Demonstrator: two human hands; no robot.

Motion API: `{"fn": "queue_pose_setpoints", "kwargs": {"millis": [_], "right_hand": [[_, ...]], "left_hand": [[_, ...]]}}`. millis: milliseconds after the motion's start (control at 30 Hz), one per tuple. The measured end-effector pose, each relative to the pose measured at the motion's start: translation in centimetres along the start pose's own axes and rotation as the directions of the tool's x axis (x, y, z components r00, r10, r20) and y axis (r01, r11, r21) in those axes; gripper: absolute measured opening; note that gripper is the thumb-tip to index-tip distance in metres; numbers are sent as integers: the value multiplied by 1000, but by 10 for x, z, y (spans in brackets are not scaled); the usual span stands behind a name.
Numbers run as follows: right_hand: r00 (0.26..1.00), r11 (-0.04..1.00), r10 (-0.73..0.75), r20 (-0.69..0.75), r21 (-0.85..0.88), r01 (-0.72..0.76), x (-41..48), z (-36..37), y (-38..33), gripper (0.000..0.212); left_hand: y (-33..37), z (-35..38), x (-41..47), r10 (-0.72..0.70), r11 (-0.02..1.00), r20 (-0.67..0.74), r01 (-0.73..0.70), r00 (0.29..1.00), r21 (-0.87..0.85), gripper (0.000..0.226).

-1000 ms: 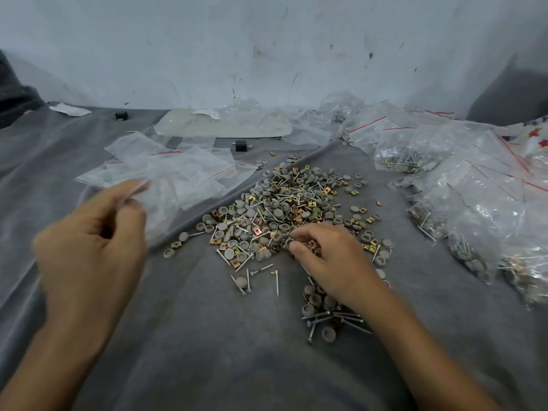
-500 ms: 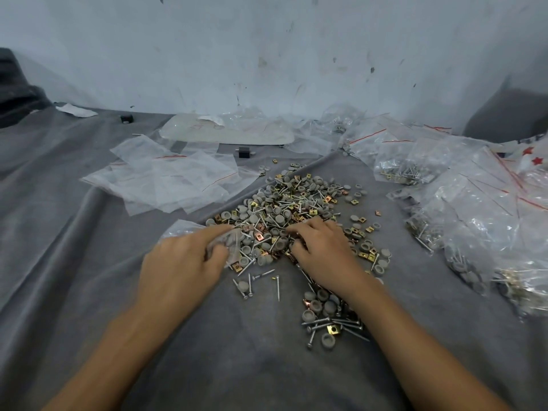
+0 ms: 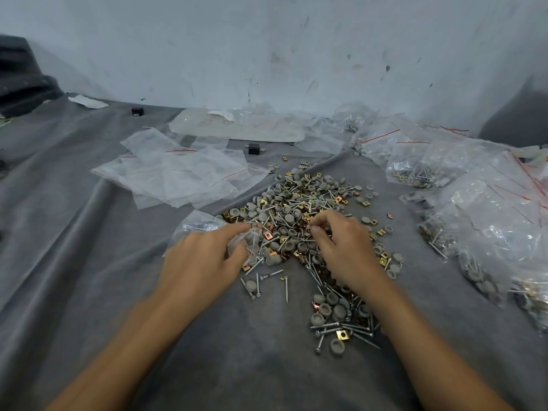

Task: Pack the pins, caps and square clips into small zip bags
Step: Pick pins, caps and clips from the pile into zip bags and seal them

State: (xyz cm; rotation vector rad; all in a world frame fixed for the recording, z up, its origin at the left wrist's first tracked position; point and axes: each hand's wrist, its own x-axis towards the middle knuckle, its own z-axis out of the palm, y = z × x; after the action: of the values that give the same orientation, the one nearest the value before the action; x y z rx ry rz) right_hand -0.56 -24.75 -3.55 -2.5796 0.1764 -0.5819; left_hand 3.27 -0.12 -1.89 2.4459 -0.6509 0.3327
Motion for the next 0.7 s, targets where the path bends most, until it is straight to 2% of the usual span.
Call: {"fn": "queue_pose_setpoints", "kwargs": {"millis": [133,233,300,400,500,700], "right_hand": [[1000,997,19,22,76,-21,-5,-1,-1,11],[1000,997,20,14,72,-21,-13,-3,-5,15],[1000,997,0,5,81,-1,-20,-7,-12,14],[999,978,-33,39,209,24,-31,-9,-27,8],[994,965,-98,51,250,82,-39,-5,-40,8],[985,943,-158,66,306,131,-45,7,-52,10]], "left_hand": [[7,-1,-3,13,1000,52,-12,999,-22,34],[11,-1,-6,-33,998,93,38,995,-43,37],[14,-1,-7,-57,996,104,63,993,-61,38],[18,-1,-8,-72,988,150,91,986,-125,45],[17,0,-8,-62,981,195,96,979,-169,53],[15,4,-9,-53,947,257,131,965,-294,47]]}}
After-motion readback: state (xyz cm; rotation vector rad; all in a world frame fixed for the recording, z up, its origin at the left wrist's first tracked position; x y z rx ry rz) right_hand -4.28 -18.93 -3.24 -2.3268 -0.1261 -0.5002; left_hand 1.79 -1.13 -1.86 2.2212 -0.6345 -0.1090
